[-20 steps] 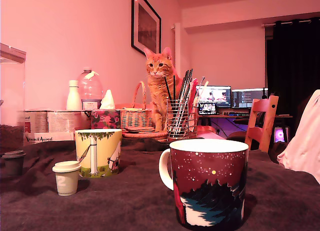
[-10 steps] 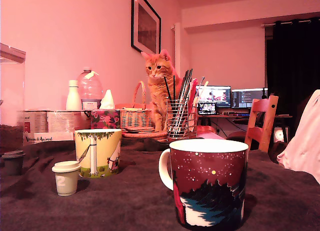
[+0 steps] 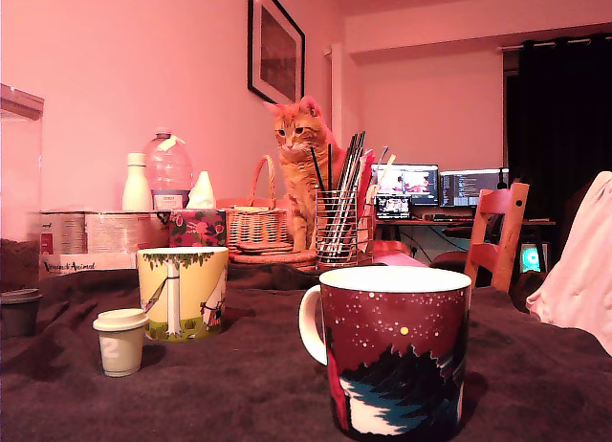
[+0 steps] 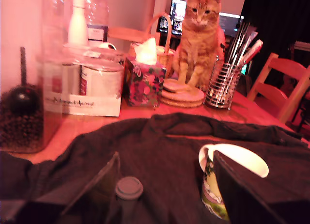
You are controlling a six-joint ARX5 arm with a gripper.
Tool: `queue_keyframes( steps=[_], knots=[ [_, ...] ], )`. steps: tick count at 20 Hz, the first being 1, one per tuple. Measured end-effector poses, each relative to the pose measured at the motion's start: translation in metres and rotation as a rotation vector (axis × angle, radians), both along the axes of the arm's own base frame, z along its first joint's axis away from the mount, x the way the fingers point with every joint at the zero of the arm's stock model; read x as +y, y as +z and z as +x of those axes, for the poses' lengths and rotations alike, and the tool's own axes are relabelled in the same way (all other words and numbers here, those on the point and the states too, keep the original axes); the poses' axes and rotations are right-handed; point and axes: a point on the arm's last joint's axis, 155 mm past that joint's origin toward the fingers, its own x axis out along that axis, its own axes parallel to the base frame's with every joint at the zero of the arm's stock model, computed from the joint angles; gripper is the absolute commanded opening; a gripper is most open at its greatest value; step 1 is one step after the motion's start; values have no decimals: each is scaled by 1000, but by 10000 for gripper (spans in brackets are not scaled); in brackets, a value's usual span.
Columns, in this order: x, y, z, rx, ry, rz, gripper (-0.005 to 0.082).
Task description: Pick up the coffee capsules on the table and drop them inside the coffee cup
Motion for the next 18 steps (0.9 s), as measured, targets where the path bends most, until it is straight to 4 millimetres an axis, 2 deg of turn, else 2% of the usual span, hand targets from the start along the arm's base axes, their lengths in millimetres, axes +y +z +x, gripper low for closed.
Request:
queue_keyframes(
  steps=[6,18],
  knots=[
    [0,-30,9,121,0,4,562],
    [-1,-72,25,265,-5,35,562]
  ],
)
